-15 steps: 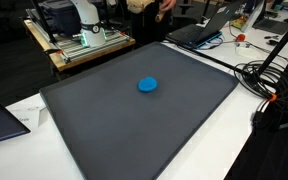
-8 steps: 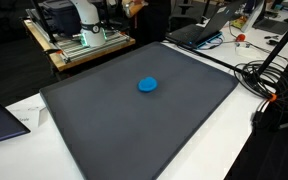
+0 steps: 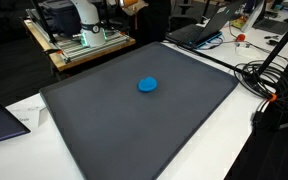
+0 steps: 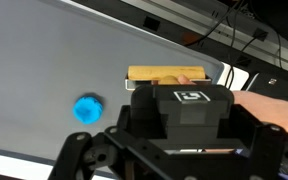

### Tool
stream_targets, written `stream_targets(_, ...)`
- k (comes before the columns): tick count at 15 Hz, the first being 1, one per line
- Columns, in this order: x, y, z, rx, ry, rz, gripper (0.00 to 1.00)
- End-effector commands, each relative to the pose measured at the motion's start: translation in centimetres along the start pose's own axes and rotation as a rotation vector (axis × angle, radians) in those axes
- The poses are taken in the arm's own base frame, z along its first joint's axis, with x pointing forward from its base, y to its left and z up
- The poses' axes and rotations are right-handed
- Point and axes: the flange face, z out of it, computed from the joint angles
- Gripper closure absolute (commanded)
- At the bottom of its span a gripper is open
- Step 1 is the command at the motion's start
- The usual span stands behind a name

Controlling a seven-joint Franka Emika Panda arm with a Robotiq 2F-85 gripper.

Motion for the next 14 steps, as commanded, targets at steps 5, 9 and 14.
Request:
stream_targets(5, 0.4, -0.8, -0.8, -0.012, -0.005, -0.009, 0.26)
stream_targets(9, 0.8, -2.0, -1.0, -0.027, -0.008, -0.014, 0.56)
stream_targets(14, 1.4, -3.3, -1.0, -0.038, -0.012, -0.022, 0.77)
